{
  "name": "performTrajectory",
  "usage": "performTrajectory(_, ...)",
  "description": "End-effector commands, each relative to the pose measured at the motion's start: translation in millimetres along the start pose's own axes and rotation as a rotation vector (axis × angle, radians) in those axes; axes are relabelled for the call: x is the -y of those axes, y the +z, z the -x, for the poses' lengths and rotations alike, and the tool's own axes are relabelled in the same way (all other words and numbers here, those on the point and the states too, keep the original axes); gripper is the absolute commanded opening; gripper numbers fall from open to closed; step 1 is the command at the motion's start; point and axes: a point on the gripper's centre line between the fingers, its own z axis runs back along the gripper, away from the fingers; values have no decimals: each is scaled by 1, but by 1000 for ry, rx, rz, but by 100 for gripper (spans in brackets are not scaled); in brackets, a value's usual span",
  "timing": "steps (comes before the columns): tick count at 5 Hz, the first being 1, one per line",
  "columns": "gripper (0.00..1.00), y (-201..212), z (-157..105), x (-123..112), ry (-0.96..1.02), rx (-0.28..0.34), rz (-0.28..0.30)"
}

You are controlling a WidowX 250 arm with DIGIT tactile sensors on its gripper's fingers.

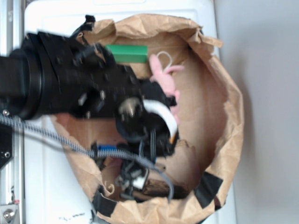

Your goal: Grab the wood chip.

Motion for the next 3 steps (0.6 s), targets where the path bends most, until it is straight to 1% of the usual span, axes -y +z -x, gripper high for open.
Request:
performTrajectory(1, 100, 13, -27, 24, -22, 57, 20)
performTrajectory(2, 100, -6, -24, 30, -50, 60, -10)
performTrajectory(3, 100, -29, -30, 33, -51, 86, -49)
